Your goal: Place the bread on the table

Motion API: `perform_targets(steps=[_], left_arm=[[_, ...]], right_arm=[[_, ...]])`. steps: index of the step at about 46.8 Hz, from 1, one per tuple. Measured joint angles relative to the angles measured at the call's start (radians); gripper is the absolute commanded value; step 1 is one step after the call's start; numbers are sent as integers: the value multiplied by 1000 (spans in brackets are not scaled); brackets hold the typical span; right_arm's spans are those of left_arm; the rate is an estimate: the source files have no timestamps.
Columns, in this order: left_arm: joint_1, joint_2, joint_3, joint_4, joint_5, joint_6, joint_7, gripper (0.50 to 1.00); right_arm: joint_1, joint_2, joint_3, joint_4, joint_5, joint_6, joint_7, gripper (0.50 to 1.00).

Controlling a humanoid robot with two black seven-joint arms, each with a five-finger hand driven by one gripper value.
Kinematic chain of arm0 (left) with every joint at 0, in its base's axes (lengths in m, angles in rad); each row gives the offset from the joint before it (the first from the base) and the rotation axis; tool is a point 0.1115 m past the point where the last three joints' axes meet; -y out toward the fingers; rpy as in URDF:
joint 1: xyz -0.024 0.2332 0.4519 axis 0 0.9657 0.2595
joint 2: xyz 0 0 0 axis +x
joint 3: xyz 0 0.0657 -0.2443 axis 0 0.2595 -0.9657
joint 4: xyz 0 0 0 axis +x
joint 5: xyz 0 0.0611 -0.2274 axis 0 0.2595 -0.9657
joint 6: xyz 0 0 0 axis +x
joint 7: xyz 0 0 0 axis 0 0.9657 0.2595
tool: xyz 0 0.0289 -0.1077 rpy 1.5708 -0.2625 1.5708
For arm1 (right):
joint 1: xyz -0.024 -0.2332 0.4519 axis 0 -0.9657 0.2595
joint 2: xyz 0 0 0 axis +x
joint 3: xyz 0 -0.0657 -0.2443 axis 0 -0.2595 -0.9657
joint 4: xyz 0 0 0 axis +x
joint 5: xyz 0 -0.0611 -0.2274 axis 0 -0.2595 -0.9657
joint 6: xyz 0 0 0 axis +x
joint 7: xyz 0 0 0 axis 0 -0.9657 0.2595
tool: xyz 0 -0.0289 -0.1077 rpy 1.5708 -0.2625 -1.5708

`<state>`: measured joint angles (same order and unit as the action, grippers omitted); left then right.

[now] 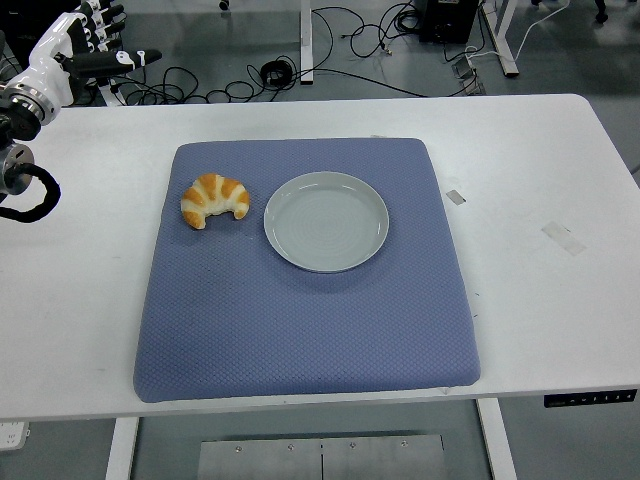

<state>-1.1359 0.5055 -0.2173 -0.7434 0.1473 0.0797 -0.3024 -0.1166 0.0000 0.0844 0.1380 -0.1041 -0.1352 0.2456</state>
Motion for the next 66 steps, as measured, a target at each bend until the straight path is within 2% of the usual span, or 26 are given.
perform_targets(steps=[10,39,47,66], left_arm=[[7,-2,0,41,0,0,0,977],[9,-5,-6,49,-2,4,-3,977],[6,-7,-9,49,-3,7,-27,977],[8,2,-17,50,-3,7,-29,977]], right_arm=[[0,0,0,0,0,0,0,1000],[0,0,0,0,0,0,0,1000],[0,0,0,0,0,0,0,1000],[1,0,0,3,0,0,0,1000]])
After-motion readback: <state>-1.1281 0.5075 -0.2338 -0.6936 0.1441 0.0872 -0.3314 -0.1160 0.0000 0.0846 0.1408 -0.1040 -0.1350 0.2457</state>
